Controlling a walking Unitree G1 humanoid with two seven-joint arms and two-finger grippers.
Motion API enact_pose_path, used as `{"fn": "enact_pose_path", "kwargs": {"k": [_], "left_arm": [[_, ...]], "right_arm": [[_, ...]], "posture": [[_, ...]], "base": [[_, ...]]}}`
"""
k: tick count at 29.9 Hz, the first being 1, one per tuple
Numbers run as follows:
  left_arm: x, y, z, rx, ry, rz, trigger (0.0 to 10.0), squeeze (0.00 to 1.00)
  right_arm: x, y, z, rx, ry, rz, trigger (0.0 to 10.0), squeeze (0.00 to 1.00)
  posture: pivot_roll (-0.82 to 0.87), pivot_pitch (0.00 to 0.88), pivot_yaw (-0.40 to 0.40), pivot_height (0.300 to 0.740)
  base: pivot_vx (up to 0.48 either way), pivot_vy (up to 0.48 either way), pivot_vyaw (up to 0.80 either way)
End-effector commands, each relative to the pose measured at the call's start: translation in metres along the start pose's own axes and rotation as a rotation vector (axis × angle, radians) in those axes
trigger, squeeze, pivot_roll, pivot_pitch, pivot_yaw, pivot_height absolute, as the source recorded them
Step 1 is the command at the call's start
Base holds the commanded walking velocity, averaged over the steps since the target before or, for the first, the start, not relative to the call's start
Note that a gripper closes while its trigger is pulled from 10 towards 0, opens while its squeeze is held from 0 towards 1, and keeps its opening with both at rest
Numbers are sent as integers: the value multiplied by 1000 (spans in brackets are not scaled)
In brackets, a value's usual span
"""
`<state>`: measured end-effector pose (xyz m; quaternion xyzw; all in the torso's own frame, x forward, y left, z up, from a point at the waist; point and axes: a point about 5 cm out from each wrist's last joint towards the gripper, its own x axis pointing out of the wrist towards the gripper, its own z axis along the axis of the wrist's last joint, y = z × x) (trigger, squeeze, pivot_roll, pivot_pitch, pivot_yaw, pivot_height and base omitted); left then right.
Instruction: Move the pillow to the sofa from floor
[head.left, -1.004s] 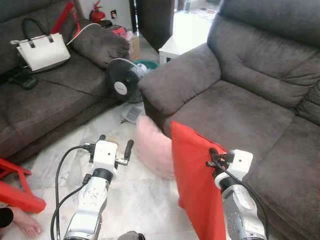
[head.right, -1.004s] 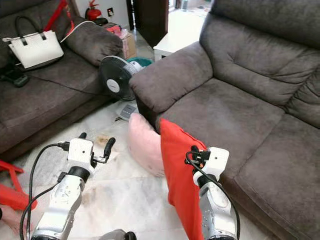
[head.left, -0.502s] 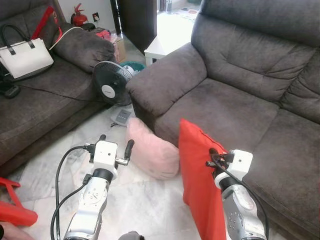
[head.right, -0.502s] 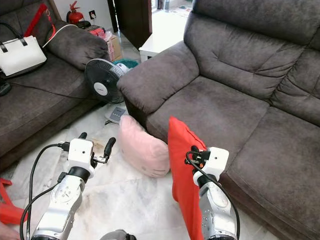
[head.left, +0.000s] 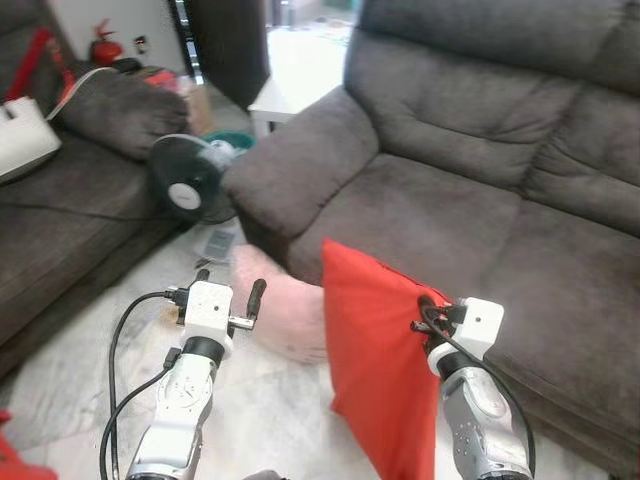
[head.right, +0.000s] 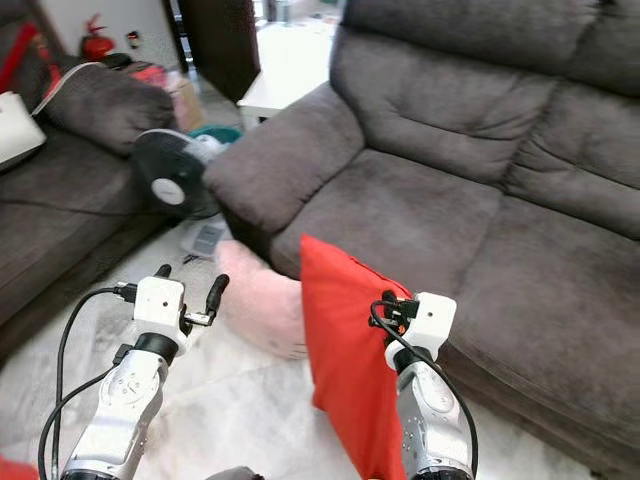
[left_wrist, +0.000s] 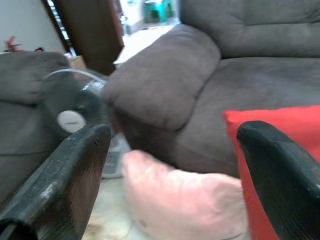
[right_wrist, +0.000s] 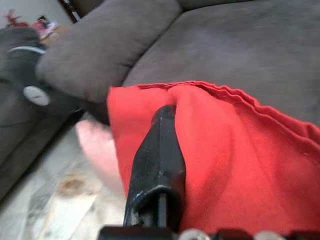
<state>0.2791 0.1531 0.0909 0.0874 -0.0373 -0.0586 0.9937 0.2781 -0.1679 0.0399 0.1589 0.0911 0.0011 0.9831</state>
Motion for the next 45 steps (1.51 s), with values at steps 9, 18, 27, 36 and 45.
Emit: {"fn": "enact_pose_path", "kwargs": {"k": [9, 18, 27, 36, 45], "left_arm": [[-2, 2, -4, -19, 25, 16, 10000, 0], [-2, 1, -4, -16, 17, 14, 10000, 0], [-2, 2, -3, -15, 17, 14, 10000, 0], [-3, 2, -3, -12, 15, 13, 10000, 0], [-3, 0, -4, -5, 16, -2, 10000, 0]], "right_arm": [[8, 3, 26, -25, -130, -9, 10000, 0], [9, 4, 27, -24, -130, -7, 10000, 0], [9, 6, 27, -27, -130, -5, 10000, 0], [9, 5, 26, -31, -130, -13, 10000, 0], [11, 8, 28, -83, -136, 20, 10000, 0]], "posture": [[133, 48, 2, 740], [133, 52, 1, 740], [134, 55, 3, 740], [134, 55, 5, 740], [133, 54, 5, 740]], "base": [[0, 53, -800], [0, 167, -800], [0, 137, -800], [0, 0, -800], [0, 0, -533]]}}
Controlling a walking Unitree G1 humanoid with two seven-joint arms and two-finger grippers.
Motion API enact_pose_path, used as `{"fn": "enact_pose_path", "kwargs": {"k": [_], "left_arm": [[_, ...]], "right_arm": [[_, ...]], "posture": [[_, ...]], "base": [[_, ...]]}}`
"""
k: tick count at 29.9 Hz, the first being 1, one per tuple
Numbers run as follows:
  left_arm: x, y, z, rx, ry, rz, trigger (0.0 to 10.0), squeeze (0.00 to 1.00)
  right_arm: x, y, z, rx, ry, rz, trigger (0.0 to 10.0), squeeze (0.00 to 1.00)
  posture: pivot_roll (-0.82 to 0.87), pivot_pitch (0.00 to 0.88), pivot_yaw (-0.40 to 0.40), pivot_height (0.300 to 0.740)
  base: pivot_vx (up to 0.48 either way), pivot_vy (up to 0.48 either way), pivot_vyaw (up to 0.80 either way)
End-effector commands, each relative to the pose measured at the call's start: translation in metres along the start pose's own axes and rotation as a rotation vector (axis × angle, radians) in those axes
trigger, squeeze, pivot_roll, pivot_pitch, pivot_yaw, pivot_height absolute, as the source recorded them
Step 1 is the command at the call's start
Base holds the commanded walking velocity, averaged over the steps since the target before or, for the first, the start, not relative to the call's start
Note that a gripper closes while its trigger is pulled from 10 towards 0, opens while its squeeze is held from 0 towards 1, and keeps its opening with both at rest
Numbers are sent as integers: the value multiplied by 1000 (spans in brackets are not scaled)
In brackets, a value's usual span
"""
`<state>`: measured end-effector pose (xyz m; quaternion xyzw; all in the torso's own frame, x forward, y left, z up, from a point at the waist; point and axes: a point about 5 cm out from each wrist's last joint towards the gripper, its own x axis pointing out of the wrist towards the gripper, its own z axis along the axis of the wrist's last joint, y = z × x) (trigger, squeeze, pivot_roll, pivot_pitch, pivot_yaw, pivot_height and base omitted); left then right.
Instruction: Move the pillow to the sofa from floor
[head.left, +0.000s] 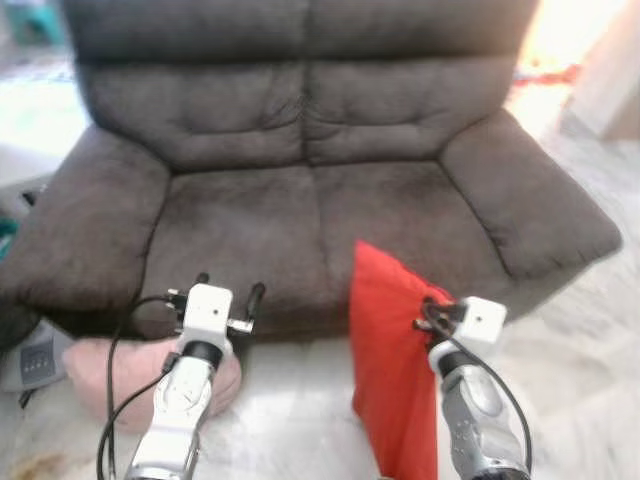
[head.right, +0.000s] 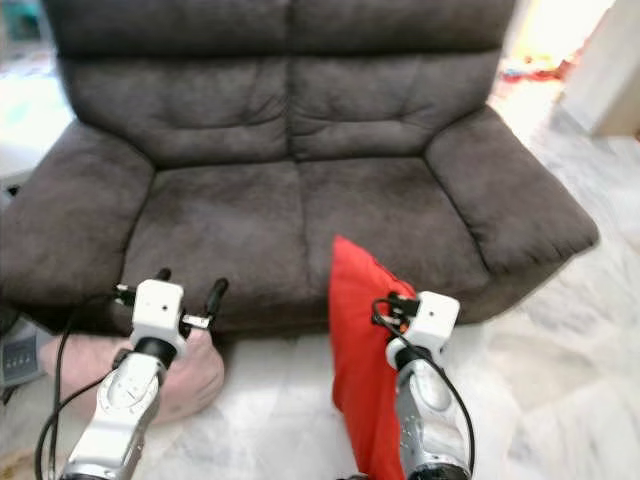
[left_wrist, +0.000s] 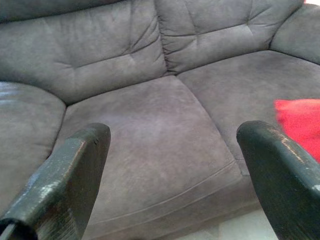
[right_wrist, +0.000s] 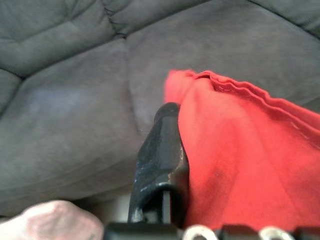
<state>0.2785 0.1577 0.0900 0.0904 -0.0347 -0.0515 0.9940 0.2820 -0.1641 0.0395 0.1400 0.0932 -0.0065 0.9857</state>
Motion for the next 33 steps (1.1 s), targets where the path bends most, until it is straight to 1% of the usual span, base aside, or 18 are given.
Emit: {"fn": "enact_pose_path", "kwargs": {"k": [1, 9, 10, 11, 12, 16, 20, 21, 22, 23, 24, 25, 27, 28, 29, 31, 32, 33], "left_arm": [[-2, -4, -2, -10, 10, -17, 10000, 0], [-2, 0, -3, 2, 17, -25, 10000, 0], [-1, 2, -4, 5, 20, -26, 10000, 0], [-1, 3, -4, 6, 21, -28, 10000, 0], [0, 3, -5, 5, 28, -38, 10000, 0], [0, 3, -6, 14, 35, -58, 10000, 0], [1, 4, -8, 13, 56, -101, 10000, 0], [1, 6, -9, 4, 63, -107, 10000, 0], [2, 7, -9, -1, 65, -108, 10000, 0], [2, 9, -9, -37, 84, -136, 10000, 0], [2, 11, -10, -50, 99, -166, 10000, 0], [2, 11, -10, -50, 99, -166, 10000, 0], [1, 10, -11, -47, 119, -221, 10000, 0], [-2, 8, -13, -44, 138, -279, 10000, 0], [-11, 5, -18, -16, 191, -413, 10000, 0], [-21, 5, -22, 24, 235, -518, 10000, 0], [-28, 5, -24, 35, 270, -600, 10000, 0], [-30, 5, -24, 35, 277, -617, 10000, 0]], "right_arm": [[7, 4, 30, -43, -138, 41, 10000, 0], [9, 7, 29, -96, -95, 109, 10000, 0], [9, 8, 28, -132, -80, 139, 10000, 0], [9, 8, 28, -146, -72, 151, 10000, 0], [10, 6, 29, -179, -68, 145, 10000, 0], [11, 4, 30, -196, -60, 150, 10000, 0], [12, 6, 26, -285, -7, 198, 10000, 0], [12, 6, 25, -340, 10, 211, 10000, 0], [12, 6, 24, -355, 13, 217, 10000, 0], [12, 4, 25, -366, 24, 225, 10000, 0], [12, 4, 25, -376, 30, 237, 10000, 0], [12, 4, 25, -376, 30, 237, 10000, 0], [11, 4, 27, -385, 38, 262, 10000, 0], [11, 5, 27, -398, 49, 282, 10000, 0], [8, 7, 27, -449, 79, 359, 10000, 0], [4, 8, 26, -500, 112, 430, 10000, 0], [1, 8, 25, -529, 140, 479, 10000, 0], [1, 8, 25, -534, 146, 488, 10000, 0]], "posture": [[133, 54, 5, 740], [132, 49, 8, 740], [129, 45, 10, 740], [128, 45, 10, 740], [127, 44, 10, 740], [125, 40, 13, 740], [127, 32, 16, 740], [127, 31, 17, 740], [129, 31, 17, 740], [131, 32, 17, 740], [133, 32, 16, 740], [133, 32, 16, 740], [136, 33, 15, 740], [136, 37, 13, 740], [136, 40, 13, 740], [139, 43, 12, 740], [140, 46, 11, 740], [140, 46, 11, 740]], "base": [[0, 0, 0], [0, 0, 0], [0, 0, 0], [0, 0, 0], [0, 0, 0], [0, 0, 0], [0, 0, 0], [0, 0, 0], [0, 0, 0], [0, 0, 0], [0, 0, 0], [0, 0, 0], [0, 0, 0], [0, 0, 0], [0, 0, 0], [0, 0, 0], [0, 0, 0], [0, 0, 0]]}}
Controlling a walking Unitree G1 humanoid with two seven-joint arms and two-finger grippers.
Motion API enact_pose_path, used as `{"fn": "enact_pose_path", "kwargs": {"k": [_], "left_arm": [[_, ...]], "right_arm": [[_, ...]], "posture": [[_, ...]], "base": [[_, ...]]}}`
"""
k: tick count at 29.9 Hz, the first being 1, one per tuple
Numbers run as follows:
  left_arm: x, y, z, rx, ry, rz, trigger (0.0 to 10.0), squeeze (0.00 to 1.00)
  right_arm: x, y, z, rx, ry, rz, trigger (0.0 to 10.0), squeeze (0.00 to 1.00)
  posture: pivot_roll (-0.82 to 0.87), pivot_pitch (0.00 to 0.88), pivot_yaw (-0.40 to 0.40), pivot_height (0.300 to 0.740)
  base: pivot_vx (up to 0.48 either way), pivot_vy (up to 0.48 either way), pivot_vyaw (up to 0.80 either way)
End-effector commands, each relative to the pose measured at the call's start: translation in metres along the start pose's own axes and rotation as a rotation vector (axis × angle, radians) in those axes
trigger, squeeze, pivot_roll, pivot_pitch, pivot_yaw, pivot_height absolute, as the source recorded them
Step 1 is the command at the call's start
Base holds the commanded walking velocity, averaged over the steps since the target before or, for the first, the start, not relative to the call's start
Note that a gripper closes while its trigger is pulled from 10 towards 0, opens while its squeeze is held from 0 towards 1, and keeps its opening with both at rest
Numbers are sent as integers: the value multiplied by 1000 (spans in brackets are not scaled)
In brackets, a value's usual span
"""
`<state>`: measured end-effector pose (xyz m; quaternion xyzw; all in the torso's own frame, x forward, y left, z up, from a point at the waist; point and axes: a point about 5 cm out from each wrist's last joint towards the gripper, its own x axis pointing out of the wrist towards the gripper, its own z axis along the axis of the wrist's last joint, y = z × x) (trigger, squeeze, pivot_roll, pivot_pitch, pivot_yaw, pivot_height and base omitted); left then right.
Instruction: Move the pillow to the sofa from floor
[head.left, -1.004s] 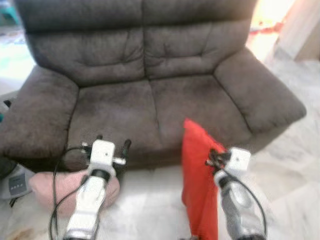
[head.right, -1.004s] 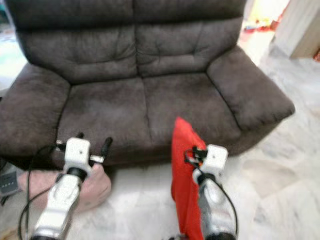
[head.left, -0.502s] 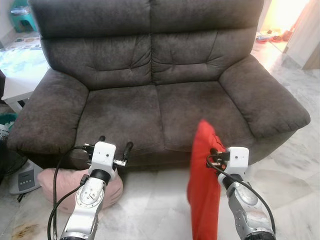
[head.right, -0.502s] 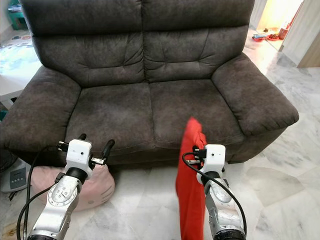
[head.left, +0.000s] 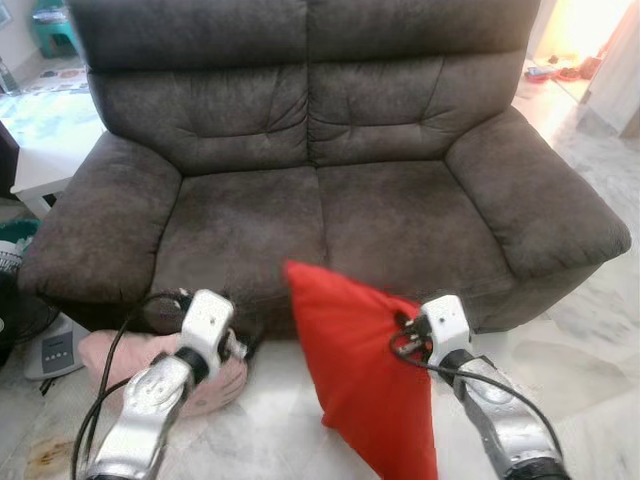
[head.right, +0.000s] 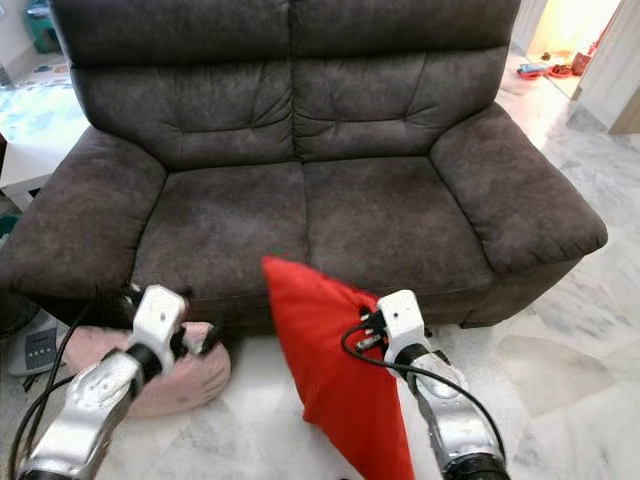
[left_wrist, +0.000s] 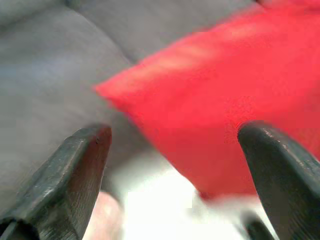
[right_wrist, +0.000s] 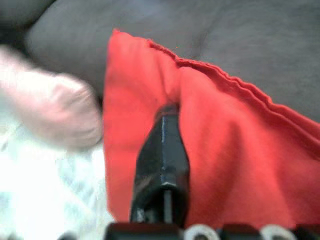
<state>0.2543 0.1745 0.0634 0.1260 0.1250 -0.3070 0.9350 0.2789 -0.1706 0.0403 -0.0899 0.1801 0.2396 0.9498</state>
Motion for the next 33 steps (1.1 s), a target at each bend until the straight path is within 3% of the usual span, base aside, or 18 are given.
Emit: {"fn": "enact_pose_path", "kwargs": {"k": [1, 8, 11, 13, 17, 20, 27, 33], "left_arm": [[-4, -5, 1, 10, 23, -93, 10000, 0], [-23, -3, -13, 118, 189, -249, 10000, 0], [-31, 0, -22, 245, 283, -301, 10000, 0], [-34, 1, -27, 282, 306, -307, 10000, 0], [-37, 2, -33, 282, 325, -298, 10000, 0], [-41, 5, -41, 351, 363, -284, 10000, 0], [-42, 2, -46, 369, 323, -278, 10000, 0], [-53, -9, -63, 455, 349, -383, 10000, 0]], "right_arm": [[0, -1, 27, -71, -94, 39, 10000, 0], [-4, -2, 33, -123, -78, 118, 10000, 0], [-9, 6, 38, -171, -68, 244, 10000, 0], [-12, 10, 37, -192, -51, 302, 10000, 0], [-19, 14, 28, -236, 22, 395, 10000, 0], [-27, 18, 25, -244, 54, 485, 10000, 0], [-35, 21, 28, -278, 73, 563, 10000, 0], [-40, 28, 31, -289, 78, 653, 10000, 0]], "posture": [[143, 49, 10, 740], [148, 52, 5, 740], [149, 54, 4, 740], [148, 55, 5, 740], [148, 59, 5, 740], [146, 62, 5, 740], [145, 64, 5, 740], [144, 68, 6, 740]], "base": [[0, 0, 0], [0, 0, 0], [0, 0, 0], [0, 0, 0], [0, 0, 0], [0, 0, 0], [0, 0, 0], [0, 0, 0]]}}
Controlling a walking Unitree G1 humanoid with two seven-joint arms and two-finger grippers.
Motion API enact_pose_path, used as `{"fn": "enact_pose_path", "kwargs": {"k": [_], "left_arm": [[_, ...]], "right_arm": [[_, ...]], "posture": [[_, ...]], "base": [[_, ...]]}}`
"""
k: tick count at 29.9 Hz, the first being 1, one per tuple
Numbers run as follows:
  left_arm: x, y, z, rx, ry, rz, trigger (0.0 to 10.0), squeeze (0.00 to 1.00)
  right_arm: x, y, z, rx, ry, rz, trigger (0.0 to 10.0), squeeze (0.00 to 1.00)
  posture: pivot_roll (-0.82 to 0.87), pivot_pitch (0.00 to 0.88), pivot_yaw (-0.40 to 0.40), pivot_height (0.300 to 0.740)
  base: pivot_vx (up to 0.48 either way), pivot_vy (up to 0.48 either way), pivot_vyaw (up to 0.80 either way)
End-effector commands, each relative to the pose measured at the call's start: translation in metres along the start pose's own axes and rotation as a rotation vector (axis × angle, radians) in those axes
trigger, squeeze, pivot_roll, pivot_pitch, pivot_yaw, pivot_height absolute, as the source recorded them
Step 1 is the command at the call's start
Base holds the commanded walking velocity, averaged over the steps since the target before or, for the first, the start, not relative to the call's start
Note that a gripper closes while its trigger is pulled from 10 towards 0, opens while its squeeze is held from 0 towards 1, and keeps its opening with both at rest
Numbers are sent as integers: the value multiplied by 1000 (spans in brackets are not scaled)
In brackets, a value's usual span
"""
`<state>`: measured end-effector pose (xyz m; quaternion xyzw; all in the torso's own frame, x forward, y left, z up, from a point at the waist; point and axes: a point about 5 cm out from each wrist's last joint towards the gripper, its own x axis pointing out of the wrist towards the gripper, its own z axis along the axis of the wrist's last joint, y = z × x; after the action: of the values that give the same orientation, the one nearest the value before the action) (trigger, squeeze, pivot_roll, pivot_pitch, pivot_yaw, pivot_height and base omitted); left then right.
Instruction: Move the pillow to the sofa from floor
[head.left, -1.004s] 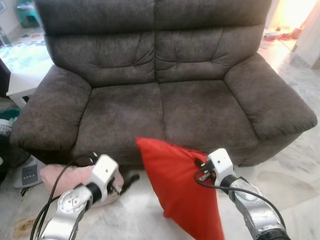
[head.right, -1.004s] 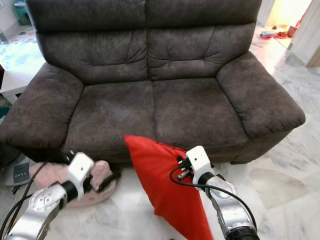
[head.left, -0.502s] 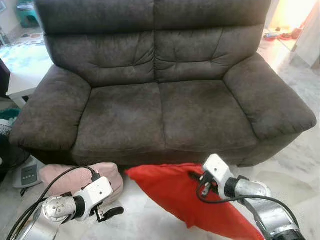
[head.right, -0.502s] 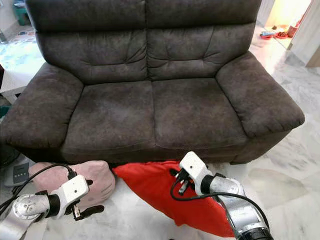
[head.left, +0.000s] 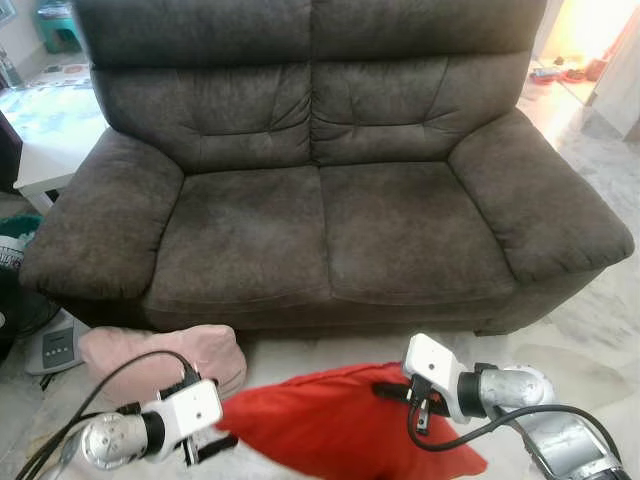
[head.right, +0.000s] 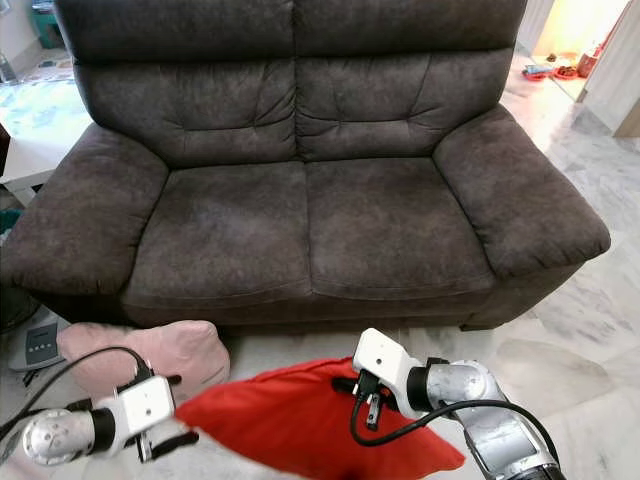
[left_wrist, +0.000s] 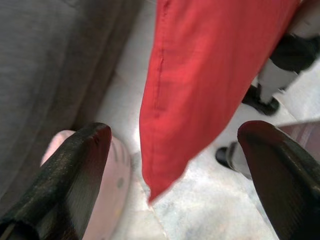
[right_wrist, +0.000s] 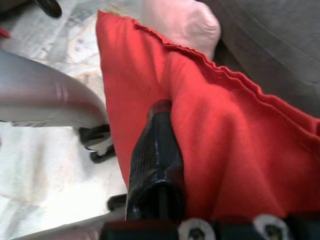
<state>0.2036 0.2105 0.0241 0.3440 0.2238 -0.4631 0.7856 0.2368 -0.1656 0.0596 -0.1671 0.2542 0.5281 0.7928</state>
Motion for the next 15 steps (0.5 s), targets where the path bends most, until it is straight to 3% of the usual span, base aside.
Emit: {"fn": "enact_pose_path", "kwargs": {"k": [1, 8, 15], "left_arm": [[-2, -6, -8, 25, 23, -24, 10000, 0], [3, -29, -24, 33, 52, -116, 10000, 0], [10, -41, -34, -18, 65, -129, 10000, 0]], "right_arm": [[-5, 0, 26, -76, -98, 22, 10000, 0], [-5, 5, 34, -98, -121, 69, 10000, 0], [-8, 5, 38, -113, -121, 68, 10000, 0]], "posture": [[145, 69, 6, 740], [138, 70, 2, 740], [139, 71, 0, 740]], "base": [[0, 0, 0], [0, 0, 0], [0, 0, 0]]}}
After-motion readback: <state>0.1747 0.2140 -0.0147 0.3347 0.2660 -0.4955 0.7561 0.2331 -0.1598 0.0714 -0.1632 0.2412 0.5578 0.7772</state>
